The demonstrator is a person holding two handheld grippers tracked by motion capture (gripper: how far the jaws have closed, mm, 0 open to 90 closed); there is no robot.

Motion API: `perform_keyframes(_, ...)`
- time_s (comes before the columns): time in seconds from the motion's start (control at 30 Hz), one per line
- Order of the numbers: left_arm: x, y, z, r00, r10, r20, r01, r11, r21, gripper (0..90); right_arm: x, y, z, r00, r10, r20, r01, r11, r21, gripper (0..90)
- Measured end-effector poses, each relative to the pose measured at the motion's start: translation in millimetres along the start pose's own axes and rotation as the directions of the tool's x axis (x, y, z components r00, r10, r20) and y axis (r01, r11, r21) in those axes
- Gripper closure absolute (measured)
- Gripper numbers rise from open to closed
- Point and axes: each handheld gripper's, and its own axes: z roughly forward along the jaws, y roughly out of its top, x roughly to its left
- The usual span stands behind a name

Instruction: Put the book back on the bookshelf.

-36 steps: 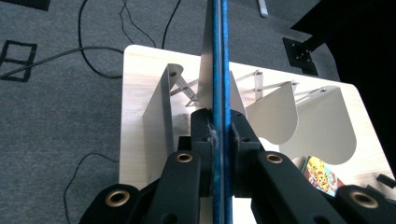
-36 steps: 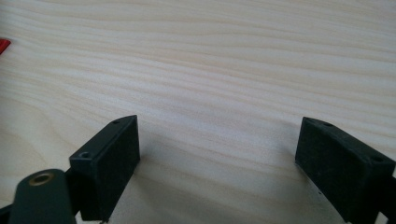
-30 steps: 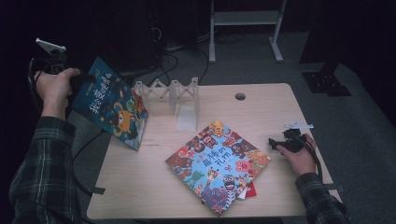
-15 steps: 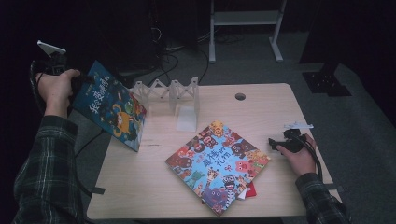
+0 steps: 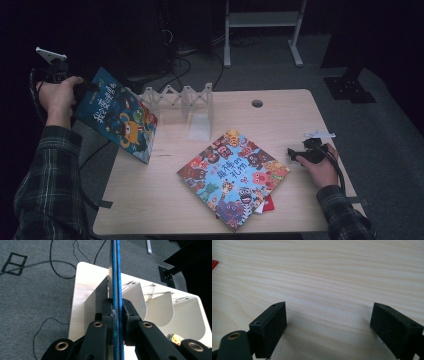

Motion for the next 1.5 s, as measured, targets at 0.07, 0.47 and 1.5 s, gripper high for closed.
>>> perform_keyframes(0.07,-0.7,0.6,-1.1,0.9998,0.01,-0.014,-0.01,0.9999,-0.003,80.7,0.0,0.0,0.0,1.0,0.0,0.0,0.0,1.0,0.0,12.6)
perform_keyframes(0.47,3.1,-2.7,0.1,0.9988,0.019,-0.046,-0.018,0.9998,0.01,74.3,0.0,-0.1,0.0,1.0,-0.006,-0.001,0.006,1.0,-0.001,12.6)
perform_keyframes(1.5,-36.2,-25.9,-39.4,0.9757,0.219,0.002,-0.214,0.9565,-0.198,59.3,0.8,0.0,0.1,1.0,-0.004,-0.002,0.004,1.0,0.0,12.4)
